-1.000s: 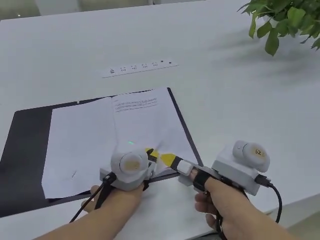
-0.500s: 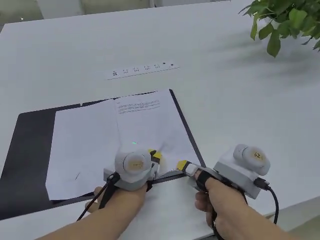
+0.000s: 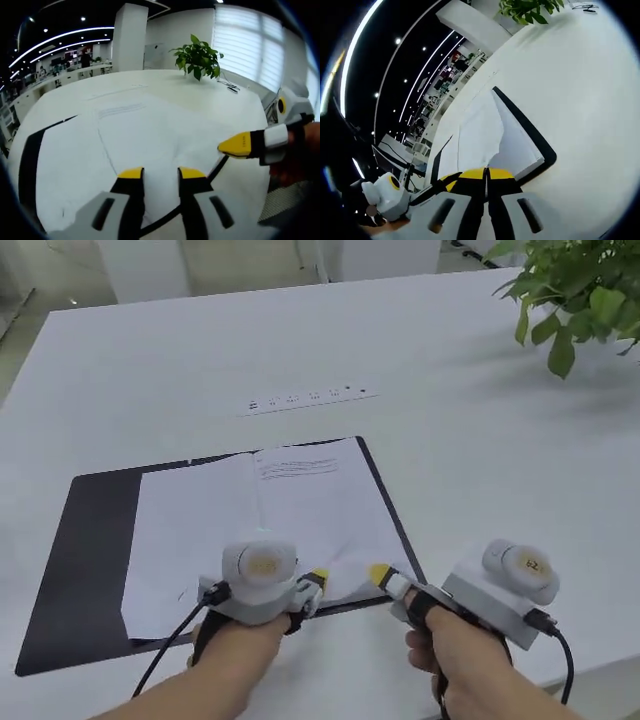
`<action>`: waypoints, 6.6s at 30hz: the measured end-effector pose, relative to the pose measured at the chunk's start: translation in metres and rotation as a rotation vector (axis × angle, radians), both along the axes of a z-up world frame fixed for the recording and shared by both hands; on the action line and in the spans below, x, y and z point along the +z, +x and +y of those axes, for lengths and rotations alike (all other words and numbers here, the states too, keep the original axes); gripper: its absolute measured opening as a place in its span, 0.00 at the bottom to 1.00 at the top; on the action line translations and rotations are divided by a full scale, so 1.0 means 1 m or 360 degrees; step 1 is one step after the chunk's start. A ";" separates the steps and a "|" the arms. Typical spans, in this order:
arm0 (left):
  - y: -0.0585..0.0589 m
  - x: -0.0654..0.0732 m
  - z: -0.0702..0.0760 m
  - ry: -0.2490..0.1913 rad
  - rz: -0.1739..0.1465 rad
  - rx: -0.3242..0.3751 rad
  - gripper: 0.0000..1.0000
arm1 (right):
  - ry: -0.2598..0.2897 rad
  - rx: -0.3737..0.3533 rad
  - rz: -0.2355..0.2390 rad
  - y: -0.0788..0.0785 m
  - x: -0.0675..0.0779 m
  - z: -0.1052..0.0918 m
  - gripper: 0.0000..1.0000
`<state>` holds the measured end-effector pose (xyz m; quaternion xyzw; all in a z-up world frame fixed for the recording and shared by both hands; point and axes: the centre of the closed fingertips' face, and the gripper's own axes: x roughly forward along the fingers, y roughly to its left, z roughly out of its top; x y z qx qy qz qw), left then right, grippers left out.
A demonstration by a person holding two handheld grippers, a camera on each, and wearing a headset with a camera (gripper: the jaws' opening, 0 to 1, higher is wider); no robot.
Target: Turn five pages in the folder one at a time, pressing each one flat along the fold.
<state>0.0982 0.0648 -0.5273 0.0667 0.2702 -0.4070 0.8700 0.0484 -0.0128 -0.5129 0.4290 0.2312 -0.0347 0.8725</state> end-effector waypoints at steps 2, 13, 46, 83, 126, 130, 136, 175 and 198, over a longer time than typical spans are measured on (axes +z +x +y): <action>0.001 0.010 0.011 -0.0026 -0.0031 0.0018 0.26 | -0.0024 0.0007 -0.0049 0.001 0.009 0.003 0.00; -0.003 0.047 0.071 -0.0092 -0.0104 0.0089 0.32 | -0.0206 0.0164 -0.0209 0.004 0.052 0.027 0.00; 0.008 0.070 0.215 -0.0223 -0.0121 0.0469 0.28 | -0.0964 0.0853 -0.0383 0.047 0.090 0.158 0.00; -0.019 0.057 0.272 -0.0227 -0.0047 0.0653 0.25 | -0.1368 0.1529 -0.0079 0.052 -0.022 0.263 0.00; 0.023 -0.004 0.176 0.0051 0.0004 0.0347 0.23 | -0.1068 0.1088 -0.0240 0.050 0.020 0.181 0.02; 0.031 -0.020 0.180 0.0118 0.0005 0.0404 0.23 | -0.1010 0.1013 -0.0221 0.051 0.022 0.160 0.00; 0.028 -0.031 0.186 0.0149 -0.0007 0.0442 0.23 | -0.0987 0.0955 -0.0218 0.056 0.019 0.142 0.00; 0.029 -0.028 0.187 -0.0005 -0.0164 0.0493 0.22 | -0.0810 0.0777 -0.0155 0.170 -0.030 0.102 0.00; 0.030 -0.029 0.188 -0.0017 -0.0177 0.0489 0.22 | -0.0799 0.0694 -0.0178 0.237 -0.025 0.097 0.00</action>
